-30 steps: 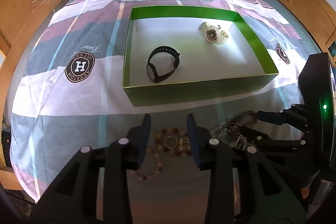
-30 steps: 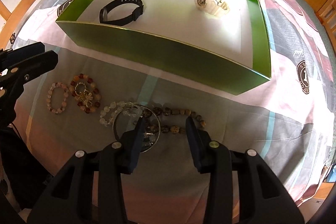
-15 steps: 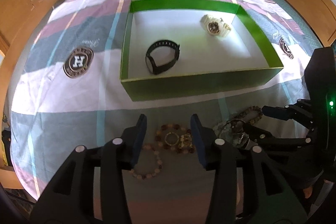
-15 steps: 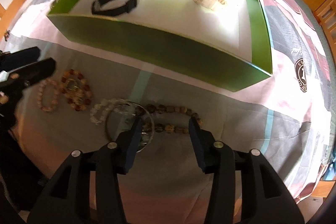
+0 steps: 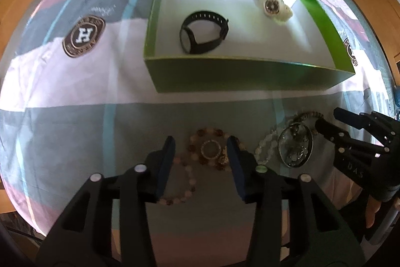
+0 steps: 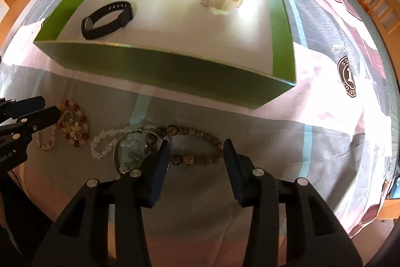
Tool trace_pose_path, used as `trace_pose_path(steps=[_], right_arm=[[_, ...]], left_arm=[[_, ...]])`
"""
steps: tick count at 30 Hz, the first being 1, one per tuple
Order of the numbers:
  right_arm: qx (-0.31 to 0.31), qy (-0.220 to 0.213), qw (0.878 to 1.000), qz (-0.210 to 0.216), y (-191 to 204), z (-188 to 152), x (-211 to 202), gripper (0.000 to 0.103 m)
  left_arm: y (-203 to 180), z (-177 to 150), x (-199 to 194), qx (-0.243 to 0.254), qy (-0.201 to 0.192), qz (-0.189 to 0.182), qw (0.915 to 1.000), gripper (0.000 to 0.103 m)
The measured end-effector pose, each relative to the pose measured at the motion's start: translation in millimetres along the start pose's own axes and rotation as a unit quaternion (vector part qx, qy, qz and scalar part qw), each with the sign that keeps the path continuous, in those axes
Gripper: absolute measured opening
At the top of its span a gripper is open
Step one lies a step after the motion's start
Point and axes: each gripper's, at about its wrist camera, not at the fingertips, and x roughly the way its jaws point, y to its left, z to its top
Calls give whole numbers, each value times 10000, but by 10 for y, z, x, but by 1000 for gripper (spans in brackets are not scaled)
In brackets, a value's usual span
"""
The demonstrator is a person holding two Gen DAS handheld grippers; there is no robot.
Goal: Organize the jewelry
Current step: 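Reach the right tool to the brown wooden bead bracelet and grasp it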
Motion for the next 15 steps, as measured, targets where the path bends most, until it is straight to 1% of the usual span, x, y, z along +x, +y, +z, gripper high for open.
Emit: trace_pose_path(steps=[6,10,11,12,13,14,15], right_arm=[[28,31,10000,38,6,-39,-3,45],[98,9,9999,28,-61,-44,-31,45],[133,9,9999,18,-92,-44,-29,45],[158,14,9999,12,-117,-48,-22,45],[178,23,9998,17,-132,-49,-18,45],[193,30,9998,33,-143,-52,-20,45],[216,35,9997,66,-158,-53,-25,45]], left_arm=[[-55,5,117,-21,248,-458,9986,41],[-153,35,191,17,394,-625,9973,40],[-188,42,223,37,448,-672,9967,38],[-224,48,255,58,489,-696,9964,32],[-250,50,279,82,530,-702,9961,28],[-274,48,317,113,584,-651,9961,22],[-292,50,346,123,615,-589,9963,22]])
